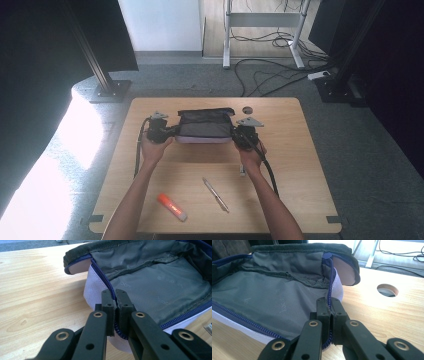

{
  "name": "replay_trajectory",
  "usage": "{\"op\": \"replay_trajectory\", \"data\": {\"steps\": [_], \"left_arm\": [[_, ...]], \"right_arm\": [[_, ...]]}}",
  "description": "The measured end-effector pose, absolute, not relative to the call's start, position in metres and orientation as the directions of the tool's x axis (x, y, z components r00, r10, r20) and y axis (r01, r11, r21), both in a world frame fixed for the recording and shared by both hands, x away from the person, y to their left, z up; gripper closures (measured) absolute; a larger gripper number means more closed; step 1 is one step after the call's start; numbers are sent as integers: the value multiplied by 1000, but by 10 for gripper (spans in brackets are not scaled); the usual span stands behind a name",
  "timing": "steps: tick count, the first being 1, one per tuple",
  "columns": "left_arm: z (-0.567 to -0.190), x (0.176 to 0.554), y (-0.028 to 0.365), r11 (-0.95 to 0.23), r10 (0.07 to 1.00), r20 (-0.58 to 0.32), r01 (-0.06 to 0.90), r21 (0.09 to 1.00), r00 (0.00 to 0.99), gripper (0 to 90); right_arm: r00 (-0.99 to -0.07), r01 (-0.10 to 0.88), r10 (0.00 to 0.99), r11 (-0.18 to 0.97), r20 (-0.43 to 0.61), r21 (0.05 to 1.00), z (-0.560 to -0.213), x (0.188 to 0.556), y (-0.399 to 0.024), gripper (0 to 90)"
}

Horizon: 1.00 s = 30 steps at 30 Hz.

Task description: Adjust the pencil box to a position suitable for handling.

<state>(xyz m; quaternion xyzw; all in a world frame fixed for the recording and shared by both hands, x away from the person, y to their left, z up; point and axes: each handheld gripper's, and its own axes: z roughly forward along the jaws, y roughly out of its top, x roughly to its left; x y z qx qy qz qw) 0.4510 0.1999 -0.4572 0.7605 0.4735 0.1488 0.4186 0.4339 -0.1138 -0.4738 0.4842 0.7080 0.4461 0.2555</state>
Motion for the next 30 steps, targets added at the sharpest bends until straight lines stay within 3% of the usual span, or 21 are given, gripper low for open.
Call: {"op": "replay_trajectory", "data": {"steps": [30], "left_arm": [[-472, 420, 201, -213, 822, -178, 582, 785, 541, 870]], "right_arm": [[-425, 455, 902, 141, 75, 879, -484, 406, -119, 864]]}}
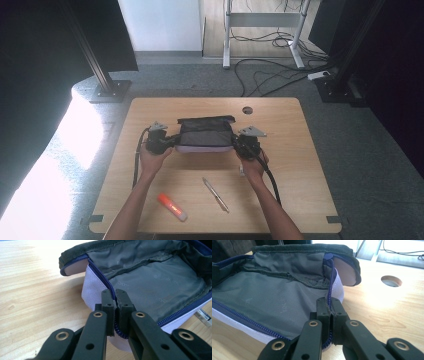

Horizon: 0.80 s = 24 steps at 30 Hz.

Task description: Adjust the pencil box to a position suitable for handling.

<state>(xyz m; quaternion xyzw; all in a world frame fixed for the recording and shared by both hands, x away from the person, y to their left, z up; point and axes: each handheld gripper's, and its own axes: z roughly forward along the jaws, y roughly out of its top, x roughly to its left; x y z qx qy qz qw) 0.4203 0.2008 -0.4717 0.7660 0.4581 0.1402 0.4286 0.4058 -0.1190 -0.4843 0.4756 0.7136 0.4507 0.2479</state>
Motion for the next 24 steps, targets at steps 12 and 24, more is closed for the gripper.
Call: {"op": "replay_trajectory", "data": {"steps": [12, 24], "left_arm": [[-494, 416, 204, -223, 821, -198, 619, 753, 536, 865], [-511, 421, 200, -253, 825, -198, 659, 709, 530, 826]], "right_arm": [[-434, 502, 897, 163, 85, 850, -509, 401, -116, 863], [-432, 571, 896, 186, 100, 799, -527, 405, -115, 839]]}}
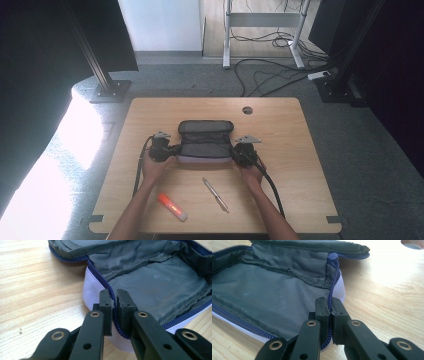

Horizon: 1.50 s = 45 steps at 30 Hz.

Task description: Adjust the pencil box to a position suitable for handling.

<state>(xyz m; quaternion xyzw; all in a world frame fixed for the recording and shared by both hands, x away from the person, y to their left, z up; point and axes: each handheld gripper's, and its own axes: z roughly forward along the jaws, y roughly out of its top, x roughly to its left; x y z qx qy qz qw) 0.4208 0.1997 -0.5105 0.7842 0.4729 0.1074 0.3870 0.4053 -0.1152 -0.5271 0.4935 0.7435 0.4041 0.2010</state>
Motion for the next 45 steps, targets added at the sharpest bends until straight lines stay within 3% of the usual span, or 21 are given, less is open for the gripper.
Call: {"op": "replay_trajectory", "data": {"steps": [10, 12, 15, 19, 22, 24, 29, 45], "left_arm": [[-515, 422, 196, -272, 830, -183, 669, 692, 527, 747], [-516, 423, 197, -266, 834, -184, 671, 692, 520, 670], [-515, 421, 199, -252, 844, -162, 646, 720, 510, 486], [-514, 421, 202, -234, 848, -171, 644, 728, 502, 364], [-513, 421, 205, -225, 850, -173, 640, 734, 497, 345], [-511, 420, 207, -219, 849, -178, 638, 738, 497, 340], [-508, 416, 210, -205, 848, -190, 636, 744, 495, 329], [-497, 393, 228, -218, 809, -190, 584, 782, 556, 300]], "right_arm": [[-448, 575, 890, 212, 87, 790, -531, 404, -115, 813], [-449, 576, 889, 214, 87, 789, -531, 404, -116, 804], [-457, 574, 885, 213, 93, 790, -530, 403, -119, 751], [-470, 550, 878, 215, 87, 807, -528, 401, -123, 649], [-476, 544, 873, 203, 101, 814, -526, 400, -125, 605], [-479, 538, 870, 186, 116, 822, -524, 399, -128, 521], [-485, 521, 864, 159, 138, 839, -518, 395, -135, 461], [-502, 493, 851, 131, 158, 860, -513, 374, -155, 400]]}}
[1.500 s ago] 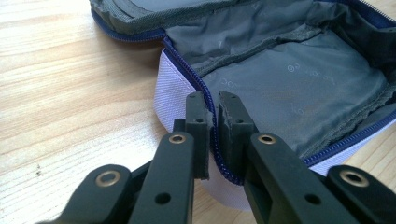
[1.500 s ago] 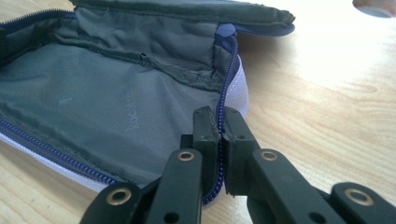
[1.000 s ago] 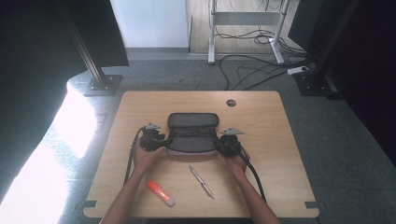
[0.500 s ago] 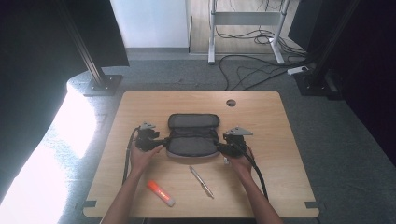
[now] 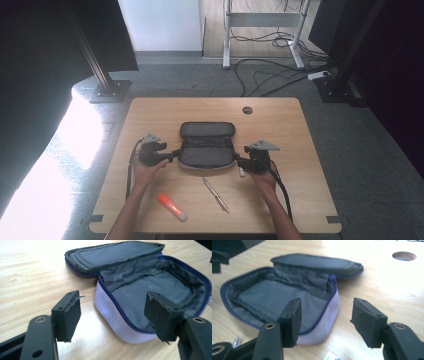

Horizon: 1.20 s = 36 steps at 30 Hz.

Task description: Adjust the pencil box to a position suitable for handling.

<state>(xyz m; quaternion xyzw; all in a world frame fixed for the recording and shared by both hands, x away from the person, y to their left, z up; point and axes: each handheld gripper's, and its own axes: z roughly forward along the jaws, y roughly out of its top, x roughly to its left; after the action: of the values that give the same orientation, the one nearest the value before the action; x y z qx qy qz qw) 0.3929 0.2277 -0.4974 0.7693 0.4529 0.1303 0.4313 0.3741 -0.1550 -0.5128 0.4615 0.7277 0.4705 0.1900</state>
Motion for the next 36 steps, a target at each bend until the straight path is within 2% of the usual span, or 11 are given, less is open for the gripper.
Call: {"op": "replay_trajectory", "data": {"steps": [13, 21, 36], "left_arm": [[-501, 359, 246, -192, 810, -198, 569, 800, 553, 304], [-511, 332, 254, -217, 809, -173, 558, 801, 562, 308], [-525, 324, 271, -175, 819, -212, 584, 793, 533, 315]], "right_arm": [[-498, 488, 858, 154, 129, 859, -517, 348, -171, 377], [-489, 501, 865, 177, 109, 847, -523, 327, -186, 360], [-483, 533, 866, 174, 129, 828, -535, 319, -194, 353]]}}
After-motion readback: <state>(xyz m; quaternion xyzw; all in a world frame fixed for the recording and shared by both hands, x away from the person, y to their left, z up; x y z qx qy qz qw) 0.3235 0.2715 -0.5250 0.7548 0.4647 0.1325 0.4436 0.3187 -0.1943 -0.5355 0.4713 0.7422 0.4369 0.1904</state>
